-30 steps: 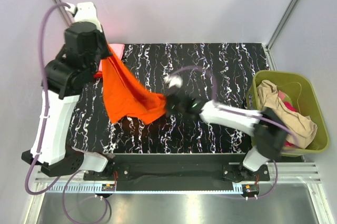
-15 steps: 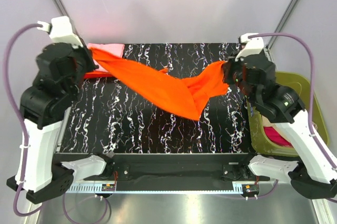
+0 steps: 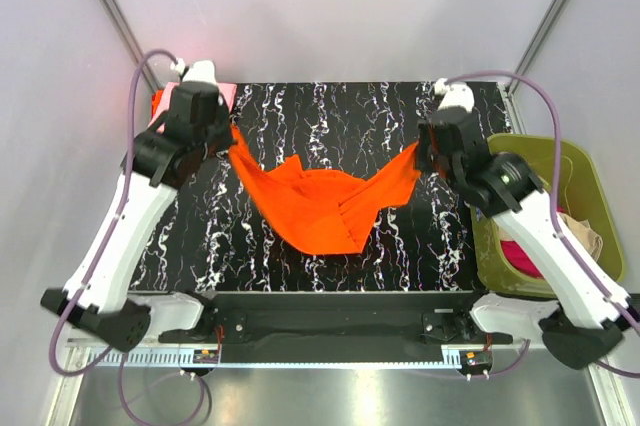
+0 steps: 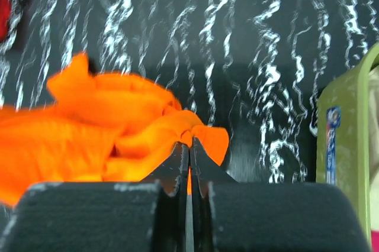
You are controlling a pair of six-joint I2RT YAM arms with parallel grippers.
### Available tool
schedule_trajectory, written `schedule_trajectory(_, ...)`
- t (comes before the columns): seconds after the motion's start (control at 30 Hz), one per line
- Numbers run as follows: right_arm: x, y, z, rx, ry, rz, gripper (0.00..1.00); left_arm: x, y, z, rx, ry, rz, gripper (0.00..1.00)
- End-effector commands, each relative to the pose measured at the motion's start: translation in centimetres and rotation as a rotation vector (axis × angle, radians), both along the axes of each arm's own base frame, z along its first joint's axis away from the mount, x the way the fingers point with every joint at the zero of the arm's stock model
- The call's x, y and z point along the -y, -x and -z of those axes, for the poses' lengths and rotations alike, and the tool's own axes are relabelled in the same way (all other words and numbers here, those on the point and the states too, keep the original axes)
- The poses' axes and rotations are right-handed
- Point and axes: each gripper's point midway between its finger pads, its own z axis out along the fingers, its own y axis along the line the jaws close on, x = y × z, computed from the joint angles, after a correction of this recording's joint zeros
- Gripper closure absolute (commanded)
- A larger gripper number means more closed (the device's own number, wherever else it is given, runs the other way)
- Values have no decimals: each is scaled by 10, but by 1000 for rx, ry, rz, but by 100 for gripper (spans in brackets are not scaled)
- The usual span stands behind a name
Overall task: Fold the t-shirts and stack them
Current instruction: Flatten the tshirt out
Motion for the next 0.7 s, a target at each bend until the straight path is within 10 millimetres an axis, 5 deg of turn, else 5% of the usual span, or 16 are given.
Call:
schedule_trajectory(0.0, -3, -73, -32, 103, -71, 88, 100, 46, -65, -87, 256, 205, 82, 100)
schedule_trajectory(0.07, 9, -105, -41, 97, -111, 101, 100, 63, -89, -109, 301, 242, 120, 100)
schedule_trajectory(0.1, 10, -129, -57, 121, -132, 107, 100, 72, -114, -100, 283, 236, 125, 100)
schedule_trajectory(0.13, 9, -138, -66, 124, -155, 87, 100, 72, -120, -138, 369, 274, 130, 100)
schedule_trajectory(0.17, 22, -158, -65, 115, -154, 120, 100, 77, -129, -152, 405, 306, 146, 100)
schedule_trajectory(0.2, 29, -161, -111, 212, -189, 127, 100, 74, -147, -154, 418, 347, 133, 100)
schedule_trajectory(0.27, 44, -171, -131, 243, -186, 153, 100, 78, -150, -199, 531, 459, 196, 100)
schedule_trajectory(0.3, 50, -162, -173, 336, -210, 151, 100, 70, -153, -210, 556, 524, 197, 100)
schedule_trajectory(0.37, 58, -152, -198, 382, -201, 150, 100, 71, -149, -234, 625, 600, 260, 100)
schedule_trajectory(0.4, 58, -146, -193, 355, -187, 140, 100, 67, -149, -236, 637, 641, 283, 100)
schedule_trajectory(0.47, 57, -131, -182, 309, -189, 123, 100, 64, -148, -225, 615, 653, 300, 100)
schedule_trajectory(0.53, 47, -115, -167, 253, -232, 76, 100, 59, -149, -179, 519, 631, 279, 100)
schedule_trajectory(0.57, 48, -91, -174, 274, -263, 57, 100, 60, -148, -163, 490, 624, 291, 100)
schedule_trajectory(0.6, 39, -92, -122, 143, -286, 51, 100, 57, -146, -114, 401, 603, 271, 100)
schedule_trajectory(0.63, 35, -90, -116, 157, -320, 39, 100, 58, -143, -91, 360, 598, 275, 100)
schedule_trajectory(0.67, 31, -71, -75, 84, -339, 23, 100, 57, -141, -72, 339, 594, 279, 100)
